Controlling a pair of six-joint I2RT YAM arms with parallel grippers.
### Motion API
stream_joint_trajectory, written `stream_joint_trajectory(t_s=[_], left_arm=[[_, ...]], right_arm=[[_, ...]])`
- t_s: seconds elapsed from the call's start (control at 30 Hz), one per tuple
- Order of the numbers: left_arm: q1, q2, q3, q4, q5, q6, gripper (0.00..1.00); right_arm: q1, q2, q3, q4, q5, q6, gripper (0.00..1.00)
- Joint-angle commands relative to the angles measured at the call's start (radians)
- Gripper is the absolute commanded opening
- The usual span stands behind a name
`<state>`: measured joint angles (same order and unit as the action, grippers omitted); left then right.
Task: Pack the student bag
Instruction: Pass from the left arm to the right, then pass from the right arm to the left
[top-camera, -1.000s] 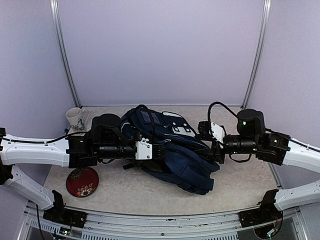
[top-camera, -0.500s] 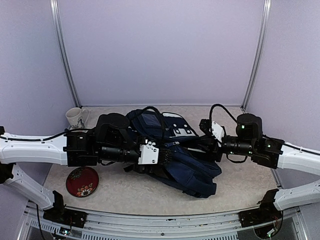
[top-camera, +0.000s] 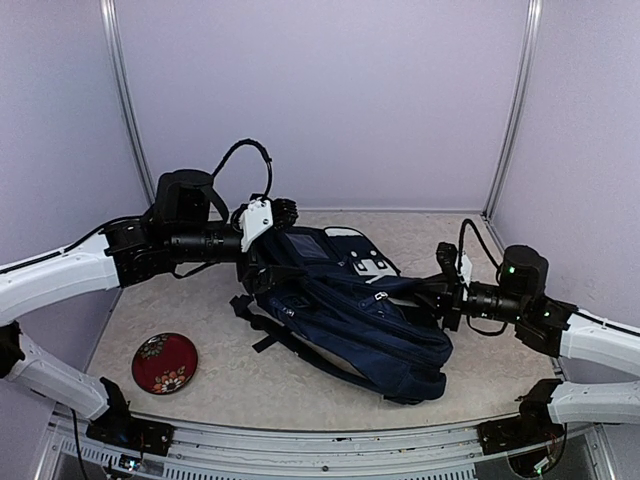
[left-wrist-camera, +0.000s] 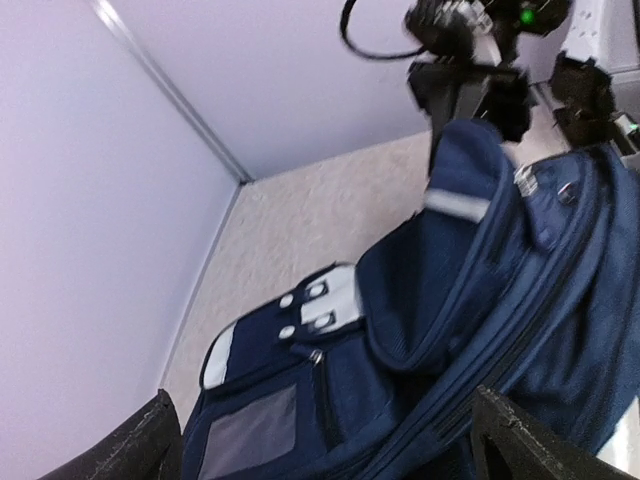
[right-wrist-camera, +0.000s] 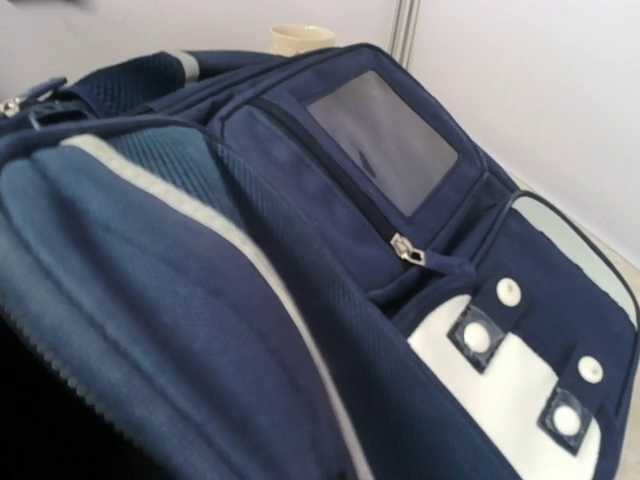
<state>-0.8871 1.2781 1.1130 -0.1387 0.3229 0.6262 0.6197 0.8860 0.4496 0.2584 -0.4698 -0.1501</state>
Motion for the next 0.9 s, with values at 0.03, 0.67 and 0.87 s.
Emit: stream_joint_trajectory(t_s=[0.03,0.67,0.87], left_arm=[[0.031,0.143,0.044,-0.082,-0.039,0.023,0.95],[-0.087,0.455,0.194,-0.065,0.074,0.147,0.84],[-0.117,0.445,0.137,0.050,0.006,0.145,0.40]], right_arm=[[-0.035,-0.001,-0.008,0.110,-0.055,0.063,0.00],[-0.048,0.056,0.017,0.153,-0.064,0.094,0.00],[-0.048,0.063,0.018,0.159,-0.077,0.096,0.00]])
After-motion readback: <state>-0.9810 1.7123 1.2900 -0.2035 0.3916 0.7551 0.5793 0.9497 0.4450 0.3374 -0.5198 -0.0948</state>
